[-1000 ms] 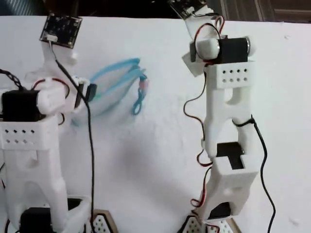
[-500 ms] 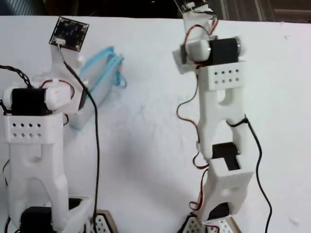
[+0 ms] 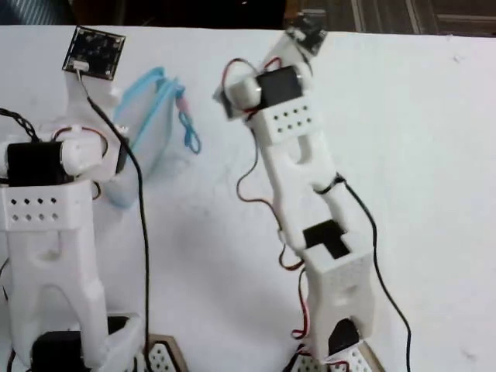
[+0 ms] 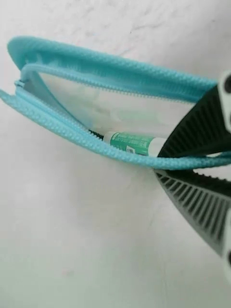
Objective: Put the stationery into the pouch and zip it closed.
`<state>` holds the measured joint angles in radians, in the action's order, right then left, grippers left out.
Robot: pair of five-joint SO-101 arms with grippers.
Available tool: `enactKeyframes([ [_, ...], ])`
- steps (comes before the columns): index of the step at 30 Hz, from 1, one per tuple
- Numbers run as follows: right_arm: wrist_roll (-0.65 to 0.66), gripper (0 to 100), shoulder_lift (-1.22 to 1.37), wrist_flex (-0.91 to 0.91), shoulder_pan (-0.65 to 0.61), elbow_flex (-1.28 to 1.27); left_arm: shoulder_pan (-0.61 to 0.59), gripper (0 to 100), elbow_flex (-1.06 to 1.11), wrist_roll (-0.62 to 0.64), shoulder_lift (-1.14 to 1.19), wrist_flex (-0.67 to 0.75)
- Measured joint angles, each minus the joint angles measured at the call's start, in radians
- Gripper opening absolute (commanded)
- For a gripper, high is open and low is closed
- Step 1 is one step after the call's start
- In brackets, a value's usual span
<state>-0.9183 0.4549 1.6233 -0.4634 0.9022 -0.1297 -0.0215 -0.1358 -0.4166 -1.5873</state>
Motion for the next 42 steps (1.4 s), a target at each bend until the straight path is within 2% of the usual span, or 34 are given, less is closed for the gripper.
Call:
enactKeyframes([
  [6,-0.012,22.6,-0.002,0.0,0.025,0.051,0.0,3,0.006,0.0,-0.002,0.006],
  [12,0.009,22.6,-0.002,0.021,0.018,0.054,0.0,16,0.008,0.002,-0.002,0.021],
  [15,-0.031,22.9,-0.002,-0.025,-0.029,0.054,0.0,20,0.011,0.002,-0.002,0.025],
  [18,-0.112,22.9,-0.002,-0.061,-0.051,0.072,0.0,20,0.017,0.002,0.0,0.037],
  [26,-0.199,22.6,-0.032,-0.063,-0.081,0.175,-0.003,20,0.089,0.003,-0.006,0.049],
  [32,-0.212,22.6,-0.066,-0.021,-0.14,0.181,-0.003,20,0.103,0.005,-0.014,0.057],
  [39,-0.212,22.4,-0.109,0.034,-0.196,0.075,-0.003,20,0.104,0.005,-0.014,0.078],
  [42,-0.212,13.1,-0.109,0.014,-0.196,0.061,-0.003,20,0.104,0.005,-0.014,0.078],
])
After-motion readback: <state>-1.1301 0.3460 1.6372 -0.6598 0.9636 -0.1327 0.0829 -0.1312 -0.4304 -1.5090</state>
